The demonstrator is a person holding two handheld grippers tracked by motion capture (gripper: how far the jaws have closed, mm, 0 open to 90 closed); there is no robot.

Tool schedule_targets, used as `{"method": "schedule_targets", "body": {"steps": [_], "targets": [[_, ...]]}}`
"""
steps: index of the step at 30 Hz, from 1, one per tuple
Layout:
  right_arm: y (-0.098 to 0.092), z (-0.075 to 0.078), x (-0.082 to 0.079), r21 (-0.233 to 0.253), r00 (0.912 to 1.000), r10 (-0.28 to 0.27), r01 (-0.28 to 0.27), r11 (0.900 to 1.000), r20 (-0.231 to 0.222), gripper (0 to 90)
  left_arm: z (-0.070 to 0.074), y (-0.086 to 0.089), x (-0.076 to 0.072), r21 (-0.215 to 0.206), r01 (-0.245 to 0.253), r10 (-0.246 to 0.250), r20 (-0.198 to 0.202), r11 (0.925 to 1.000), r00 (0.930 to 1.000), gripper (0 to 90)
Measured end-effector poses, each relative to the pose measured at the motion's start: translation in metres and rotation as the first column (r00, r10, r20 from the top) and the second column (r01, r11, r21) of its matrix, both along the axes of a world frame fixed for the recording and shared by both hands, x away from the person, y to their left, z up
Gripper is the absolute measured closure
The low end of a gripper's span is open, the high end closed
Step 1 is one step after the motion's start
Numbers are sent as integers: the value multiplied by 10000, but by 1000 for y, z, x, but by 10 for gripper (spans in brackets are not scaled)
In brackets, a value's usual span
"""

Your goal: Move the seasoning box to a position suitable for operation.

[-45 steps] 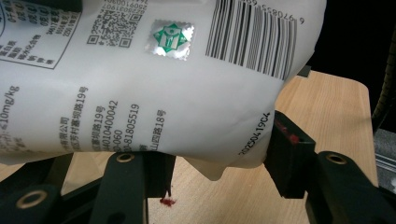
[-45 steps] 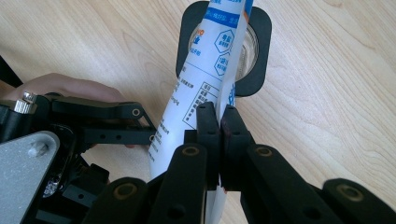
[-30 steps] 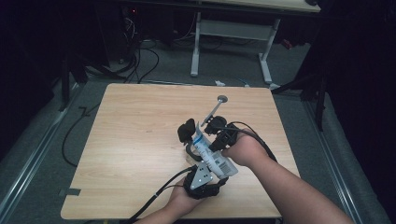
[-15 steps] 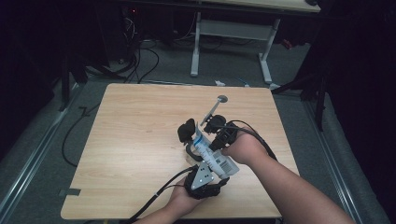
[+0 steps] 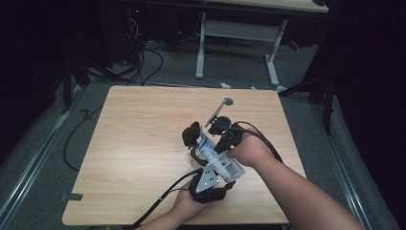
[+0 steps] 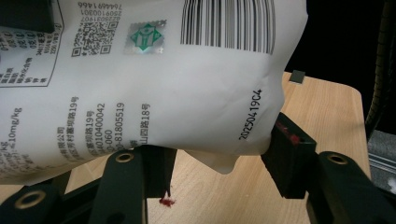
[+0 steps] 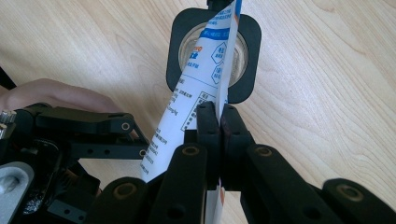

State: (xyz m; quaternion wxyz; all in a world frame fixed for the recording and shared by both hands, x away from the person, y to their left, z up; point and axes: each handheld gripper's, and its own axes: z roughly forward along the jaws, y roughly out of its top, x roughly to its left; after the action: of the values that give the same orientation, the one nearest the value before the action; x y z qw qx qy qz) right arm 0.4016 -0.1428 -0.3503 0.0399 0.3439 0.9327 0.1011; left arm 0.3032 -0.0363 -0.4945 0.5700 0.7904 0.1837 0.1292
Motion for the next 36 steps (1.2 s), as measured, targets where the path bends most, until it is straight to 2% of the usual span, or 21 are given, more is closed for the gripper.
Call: {"method": "schedule_targets", "body": {"steps": [26,36], "targets": [[-2,0,3,50,9998,-196,196,9998,-99,889,3,0,2,19,129,-129,29,9999,9999,492],[-1,0,4,60,10000,-13,13,10000,-22,889,4,0,2,-8,102,-102,7,9999,9999,493]]}}
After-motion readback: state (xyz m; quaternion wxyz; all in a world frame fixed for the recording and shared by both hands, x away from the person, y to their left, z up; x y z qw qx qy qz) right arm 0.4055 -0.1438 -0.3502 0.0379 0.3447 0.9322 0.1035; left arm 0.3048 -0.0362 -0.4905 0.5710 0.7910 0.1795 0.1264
